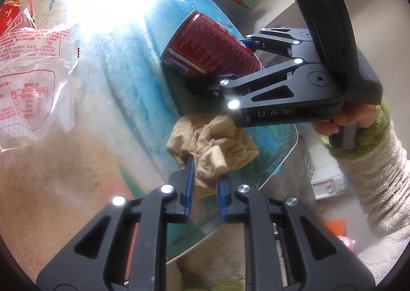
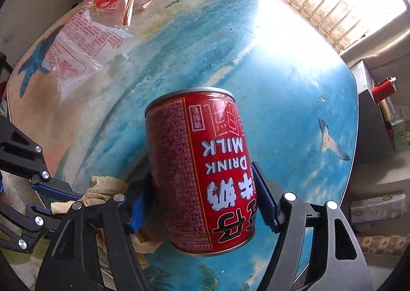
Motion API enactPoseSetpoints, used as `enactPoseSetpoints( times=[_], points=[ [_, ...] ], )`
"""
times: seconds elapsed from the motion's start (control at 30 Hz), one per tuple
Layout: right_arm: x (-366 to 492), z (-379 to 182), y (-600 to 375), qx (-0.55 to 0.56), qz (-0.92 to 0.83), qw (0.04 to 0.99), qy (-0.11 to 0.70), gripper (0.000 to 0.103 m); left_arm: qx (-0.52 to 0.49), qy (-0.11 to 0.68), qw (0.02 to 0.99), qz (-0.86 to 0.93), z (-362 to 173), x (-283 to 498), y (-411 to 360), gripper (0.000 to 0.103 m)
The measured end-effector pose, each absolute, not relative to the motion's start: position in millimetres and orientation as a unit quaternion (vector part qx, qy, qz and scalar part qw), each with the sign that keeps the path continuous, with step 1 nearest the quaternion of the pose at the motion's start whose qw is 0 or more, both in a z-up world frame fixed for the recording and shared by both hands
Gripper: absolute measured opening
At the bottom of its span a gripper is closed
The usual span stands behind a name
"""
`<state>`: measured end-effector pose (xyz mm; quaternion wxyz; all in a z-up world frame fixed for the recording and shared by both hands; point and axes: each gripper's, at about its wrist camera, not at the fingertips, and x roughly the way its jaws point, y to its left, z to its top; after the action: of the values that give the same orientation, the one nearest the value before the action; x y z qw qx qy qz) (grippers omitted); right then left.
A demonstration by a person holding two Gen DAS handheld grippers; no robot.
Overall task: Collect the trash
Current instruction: 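Carry the red can with the right tool while the left tool carries the tan paper to the wastebasket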
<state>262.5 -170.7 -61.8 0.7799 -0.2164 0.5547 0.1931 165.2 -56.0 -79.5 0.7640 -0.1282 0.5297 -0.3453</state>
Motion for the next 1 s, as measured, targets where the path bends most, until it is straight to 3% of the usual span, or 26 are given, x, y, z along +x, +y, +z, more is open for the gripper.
enactPoseSetpoints(
  times=[0.5, 0.93, 1.0],
  points=[
    [198.2, -46.0, -276.7, 0.124, 0.042, 0.843, 0.522, 0.065, -0.116, 0.519, 0.776, -0.339, -77.2, 156.1, -58.0, 0.014],
    [182.0, -60.4, -284.7, 0.113, 0.022, 0.812, 0.571, 0.066, -0.100, 0.514, 0.791, -0.316, -63.5, 146.7, -72.9, 0.014],
    [185.7, -59.1, -283.2, 0.109, 0.024, 0.810, 0.576, 0.071, -0.098, 0.515, 0.792, -0.313, -62.0, 146.0, -75.2, 0.014]
  ],
)
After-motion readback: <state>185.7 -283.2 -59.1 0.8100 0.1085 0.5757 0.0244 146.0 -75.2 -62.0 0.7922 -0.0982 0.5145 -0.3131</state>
